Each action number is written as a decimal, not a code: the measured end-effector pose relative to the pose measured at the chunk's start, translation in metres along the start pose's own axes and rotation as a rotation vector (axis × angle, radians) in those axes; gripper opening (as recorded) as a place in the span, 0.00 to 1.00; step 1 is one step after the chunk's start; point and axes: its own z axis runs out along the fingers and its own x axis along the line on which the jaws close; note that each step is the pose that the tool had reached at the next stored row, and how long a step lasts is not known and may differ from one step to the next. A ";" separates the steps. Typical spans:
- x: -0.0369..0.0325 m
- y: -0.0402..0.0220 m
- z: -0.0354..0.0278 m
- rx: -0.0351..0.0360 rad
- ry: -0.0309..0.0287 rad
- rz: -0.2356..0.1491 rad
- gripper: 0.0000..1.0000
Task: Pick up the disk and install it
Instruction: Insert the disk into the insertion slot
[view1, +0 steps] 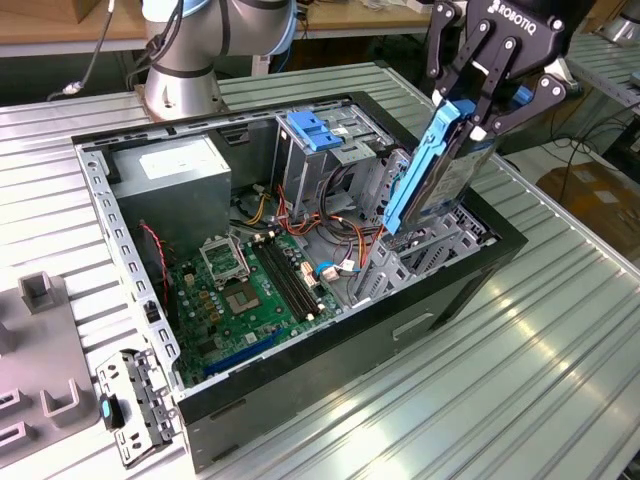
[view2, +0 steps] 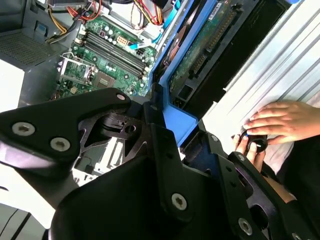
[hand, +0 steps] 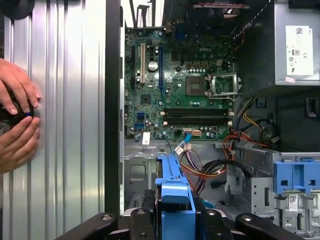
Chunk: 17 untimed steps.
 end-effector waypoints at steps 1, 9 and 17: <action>0.0000 -0.0011 0.0022 0.0000 0.0002 -0.001 0.37; 0.0031 -0.0034 0.0153 0.0010 0.0021 -0.003 0.37; 0.0033 -0.0107 0.0243 0.0010 0.0040 -0.002 0.37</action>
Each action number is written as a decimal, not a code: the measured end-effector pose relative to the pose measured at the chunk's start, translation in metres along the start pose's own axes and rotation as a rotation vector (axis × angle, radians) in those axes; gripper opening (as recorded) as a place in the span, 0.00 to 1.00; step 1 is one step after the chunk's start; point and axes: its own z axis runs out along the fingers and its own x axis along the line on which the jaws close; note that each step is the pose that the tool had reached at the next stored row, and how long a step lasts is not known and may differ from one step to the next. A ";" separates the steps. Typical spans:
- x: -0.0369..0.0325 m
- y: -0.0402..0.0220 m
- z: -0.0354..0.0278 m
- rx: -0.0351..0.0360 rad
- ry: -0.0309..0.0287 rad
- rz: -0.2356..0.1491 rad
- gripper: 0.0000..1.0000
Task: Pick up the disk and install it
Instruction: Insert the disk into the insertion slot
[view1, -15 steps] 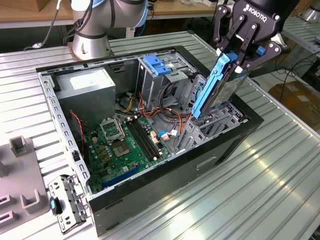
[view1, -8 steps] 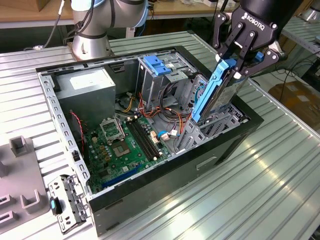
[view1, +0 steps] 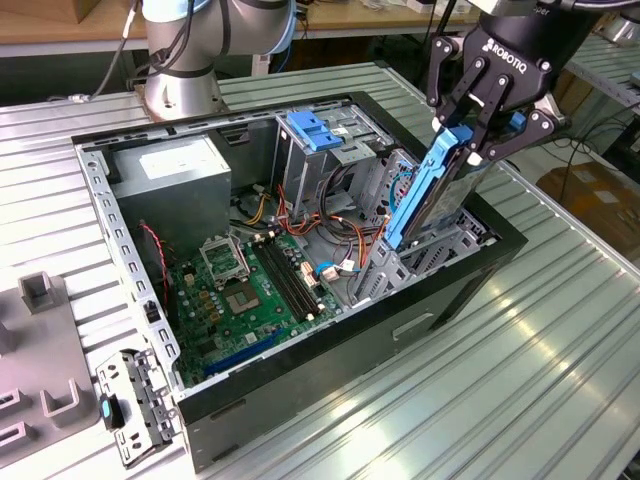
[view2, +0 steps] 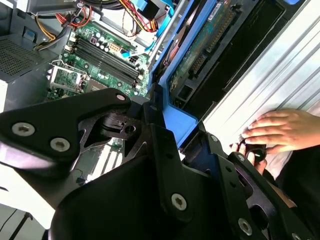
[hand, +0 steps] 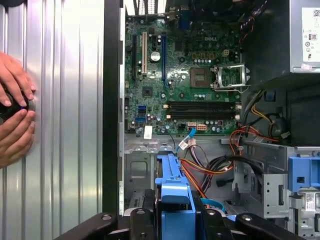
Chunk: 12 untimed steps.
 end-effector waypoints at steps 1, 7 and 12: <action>0.0000 -0.0001 0.0000 0.0000 0.0002 0.000 0.37; -0.0001 -0.0001 0.0003 0.0001 0.0004 0.000 0.37; 0.0001 -0.0005 0.0112 0.0001 0.0001 0.000 0.51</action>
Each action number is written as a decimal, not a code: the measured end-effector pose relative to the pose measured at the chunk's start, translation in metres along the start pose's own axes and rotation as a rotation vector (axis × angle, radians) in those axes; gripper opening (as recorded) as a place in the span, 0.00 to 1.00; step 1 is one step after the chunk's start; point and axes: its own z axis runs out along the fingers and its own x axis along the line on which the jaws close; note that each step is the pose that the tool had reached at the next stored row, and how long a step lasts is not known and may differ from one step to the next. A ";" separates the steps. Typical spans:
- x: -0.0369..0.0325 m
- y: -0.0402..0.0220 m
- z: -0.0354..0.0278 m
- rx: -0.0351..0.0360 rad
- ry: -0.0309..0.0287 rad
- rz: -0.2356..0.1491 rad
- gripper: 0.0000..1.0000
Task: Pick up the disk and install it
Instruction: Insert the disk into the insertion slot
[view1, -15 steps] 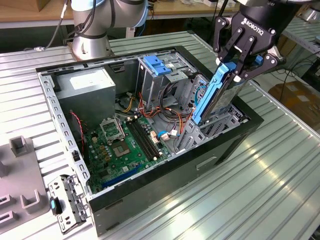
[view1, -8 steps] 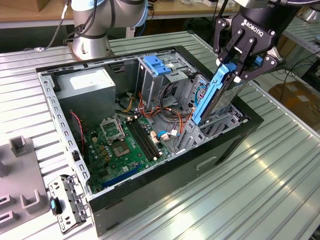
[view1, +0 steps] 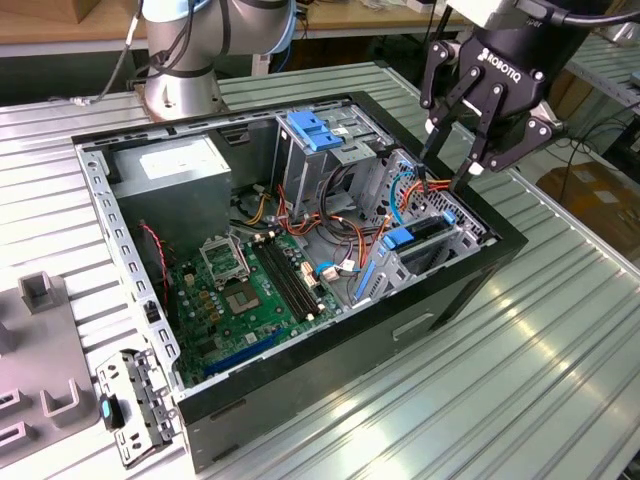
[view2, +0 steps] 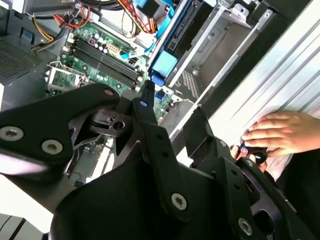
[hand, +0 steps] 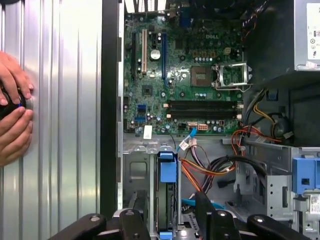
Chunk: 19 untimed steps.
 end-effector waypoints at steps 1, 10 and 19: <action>0.0000 -0.0001 0.0020 0.0000 0.0000 0.000 0.51; 0.0007 -0.0008 0.0264 0.0000 0.0000 0.000 0.31; 0.0019 -0.0033 0.0535 0.0008 0.0001 0.000 0.11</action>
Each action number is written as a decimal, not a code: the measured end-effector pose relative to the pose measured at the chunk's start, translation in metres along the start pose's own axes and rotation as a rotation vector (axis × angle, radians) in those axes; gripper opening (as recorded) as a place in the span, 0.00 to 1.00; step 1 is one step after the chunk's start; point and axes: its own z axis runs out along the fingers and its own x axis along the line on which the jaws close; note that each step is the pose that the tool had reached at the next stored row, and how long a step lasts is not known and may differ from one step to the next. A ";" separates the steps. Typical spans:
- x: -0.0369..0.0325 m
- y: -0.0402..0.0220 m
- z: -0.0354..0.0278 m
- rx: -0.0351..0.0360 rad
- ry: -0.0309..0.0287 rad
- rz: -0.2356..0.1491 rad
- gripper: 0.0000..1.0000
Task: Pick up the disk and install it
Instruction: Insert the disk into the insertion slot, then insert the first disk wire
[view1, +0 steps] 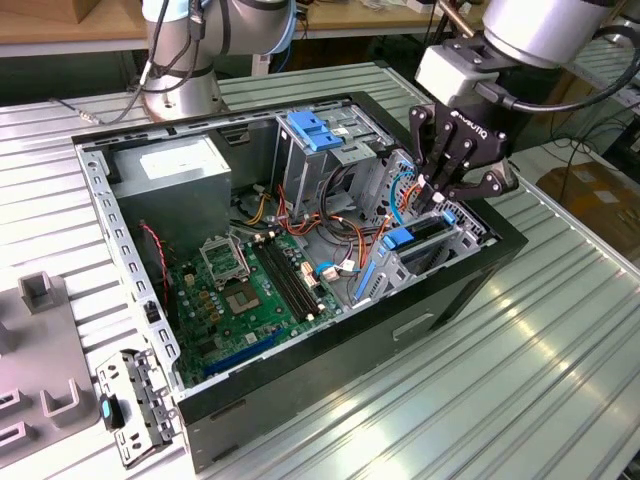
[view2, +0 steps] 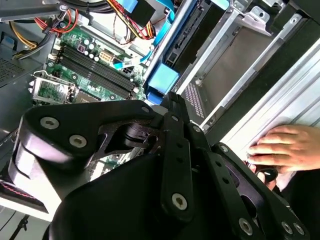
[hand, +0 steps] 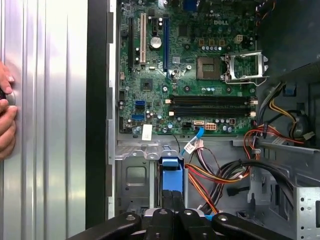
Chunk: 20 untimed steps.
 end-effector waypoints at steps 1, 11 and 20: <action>0.0002 -0.0026 0.0087 0.0000 0.0001 0.000 0.11; 0.0003 -0.0039 0.0152 0.0000 0.0000 0.000 0.11; 0.0002 -0.0087 0.0152 -0.0013 0.0031 -0.078 0.11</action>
